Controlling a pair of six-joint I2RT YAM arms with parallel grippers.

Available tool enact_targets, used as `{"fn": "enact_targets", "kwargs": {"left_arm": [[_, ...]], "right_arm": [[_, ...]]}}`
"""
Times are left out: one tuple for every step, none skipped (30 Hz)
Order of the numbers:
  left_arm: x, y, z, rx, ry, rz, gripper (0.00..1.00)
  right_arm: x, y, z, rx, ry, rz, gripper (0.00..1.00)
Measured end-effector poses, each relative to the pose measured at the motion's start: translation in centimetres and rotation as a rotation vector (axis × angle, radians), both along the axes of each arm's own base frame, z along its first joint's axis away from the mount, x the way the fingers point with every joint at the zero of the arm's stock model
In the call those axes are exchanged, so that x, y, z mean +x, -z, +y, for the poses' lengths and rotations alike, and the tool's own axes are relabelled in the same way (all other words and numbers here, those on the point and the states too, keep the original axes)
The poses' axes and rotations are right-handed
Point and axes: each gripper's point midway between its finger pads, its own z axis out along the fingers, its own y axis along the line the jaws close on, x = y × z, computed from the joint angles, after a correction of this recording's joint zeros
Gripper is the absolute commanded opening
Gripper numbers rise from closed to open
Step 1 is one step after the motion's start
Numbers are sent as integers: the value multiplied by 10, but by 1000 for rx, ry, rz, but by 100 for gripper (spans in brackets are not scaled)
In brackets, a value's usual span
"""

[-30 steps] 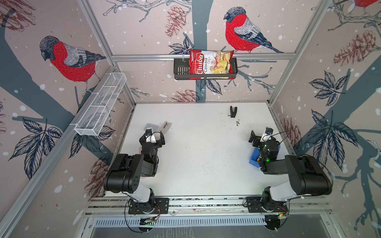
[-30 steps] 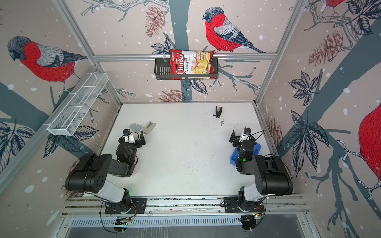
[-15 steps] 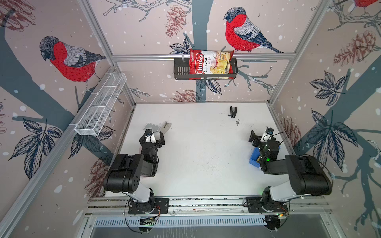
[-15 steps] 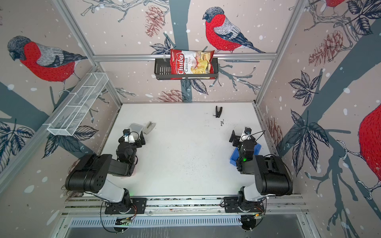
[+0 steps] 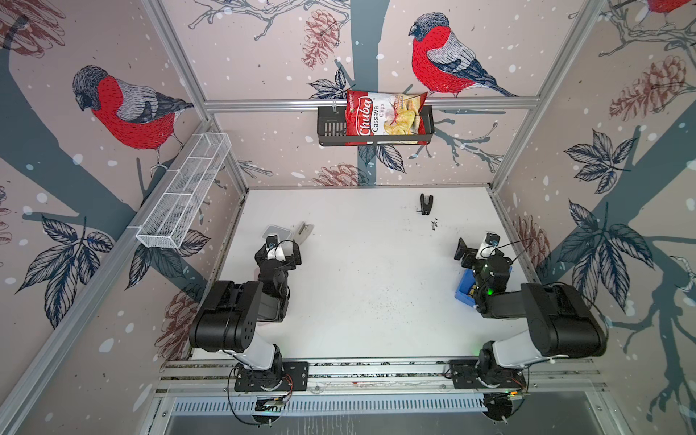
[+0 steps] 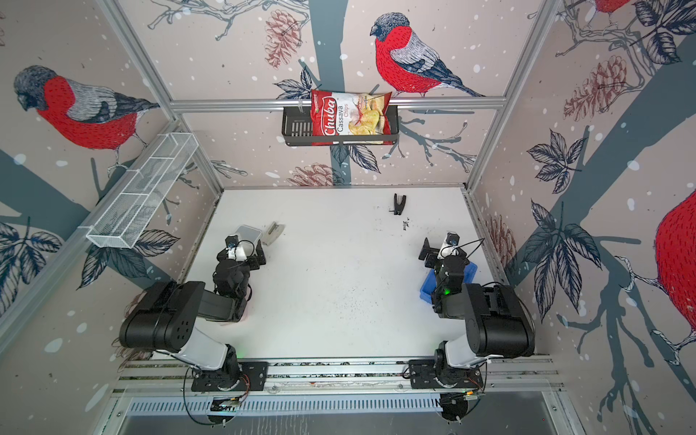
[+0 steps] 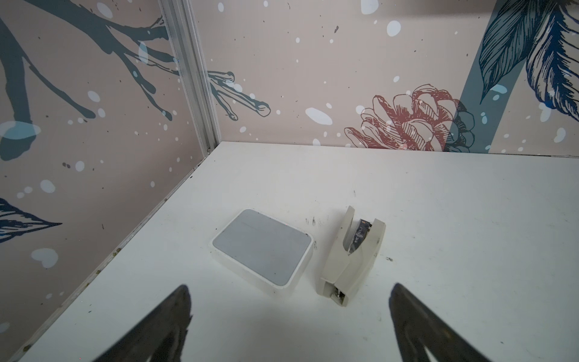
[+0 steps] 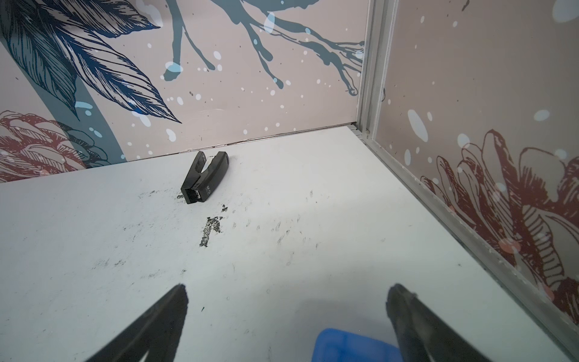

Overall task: Put the screwdriver in the bin
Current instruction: Reset both arms

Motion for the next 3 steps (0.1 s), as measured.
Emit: {"fn": "enact_targets", "kwargs": {"left_arm": [[0, 0, 0, 0, 0, 0, 97], [0, 0, 0, 0, 0, 0, 97], [0, 0, 0, 0, 0, 0, 97]], "right_arm": [[0, 0, 0, 0, 0, 0, 99], [0, 0, 0, 0, 0, 0, 99], [0, 0, 0, 0, 0, 0, 99]]}}
